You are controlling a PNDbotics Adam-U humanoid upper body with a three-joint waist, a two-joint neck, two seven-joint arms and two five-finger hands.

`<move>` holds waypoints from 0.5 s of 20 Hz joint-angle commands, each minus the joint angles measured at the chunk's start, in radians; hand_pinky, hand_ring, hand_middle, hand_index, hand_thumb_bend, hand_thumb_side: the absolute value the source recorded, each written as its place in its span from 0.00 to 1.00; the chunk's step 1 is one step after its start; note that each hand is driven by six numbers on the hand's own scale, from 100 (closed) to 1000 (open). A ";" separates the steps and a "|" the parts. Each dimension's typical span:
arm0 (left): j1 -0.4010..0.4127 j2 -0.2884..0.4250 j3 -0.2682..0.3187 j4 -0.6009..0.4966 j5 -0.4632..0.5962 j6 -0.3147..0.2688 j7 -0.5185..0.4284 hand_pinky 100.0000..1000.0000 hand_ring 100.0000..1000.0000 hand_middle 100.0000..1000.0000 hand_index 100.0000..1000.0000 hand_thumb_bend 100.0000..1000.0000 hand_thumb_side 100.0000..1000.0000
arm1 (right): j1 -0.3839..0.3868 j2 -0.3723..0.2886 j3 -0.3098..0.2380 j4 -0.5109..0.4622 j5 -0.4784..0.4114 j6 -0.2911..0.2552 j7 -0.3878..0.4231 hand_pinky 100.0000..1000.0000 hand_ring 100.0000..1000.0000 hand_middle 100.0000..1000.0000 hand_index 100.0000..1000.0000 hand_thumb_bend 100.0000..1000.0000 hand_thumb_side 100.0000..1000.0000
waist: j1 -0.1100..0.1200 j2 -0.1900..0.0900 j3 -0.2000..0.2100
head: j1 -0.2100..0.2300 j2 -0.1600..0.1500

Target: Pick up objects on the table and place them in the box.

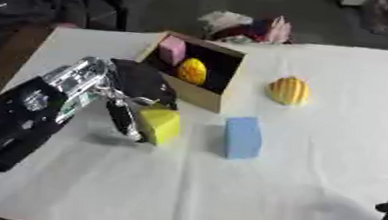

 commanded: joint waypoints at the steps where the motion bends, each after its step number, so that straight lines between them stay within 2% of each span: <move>1: -0.001 0.041 0.040 -0.062 0.032 0.017 0.050 0.60 0.48 0.48 0.69 0.08 0.30 | -0.008 -0.011 -0.003 -0.015 0.000 -0.003 0.001 0.65 0.40 0.45 0.81 0.00 0.38 | -0.002 -0.014 0.002 | -0.004 -0.016; 3: 0.003 0.059 0.061 -0.110 0.063 0.029 0.076 0.60 0.47 0.46 0.68 0.04 0.27 | -0.007 -0.012 -0.004 -0.015 0.000 -0.003 -0.001 0.65 0.40 0.45 0.81 0.00 0.38 | -0.001 -0.014 0.003 | -0.006 -0.015; 6: -0.021 0.081 0.110 -0.154 0.114 0.067 0.110 0.61 0.47 0.47 0.69 0.02 0.24 | -0.004 -0.013 -0.003 -0.015 0.001 -0.002 0.000 0.65 0.40 0.45 0.81 0.00 0.38 | 0.001 -0.017 0.006 | -0.006 -0.010; 10: -0.091 0.065 0.190 -0.079 0.173 0.133 0.104 0.63 0.49 0.49 0.71 0.00 0.21 | -0.003 -0.010 -0.002 -0.014 0.001 -0.002 0.001 0.65 0.40 0.45 0.81 0.00 0.38 | 0.000 -0.022 0.009 | -0.008 -0.013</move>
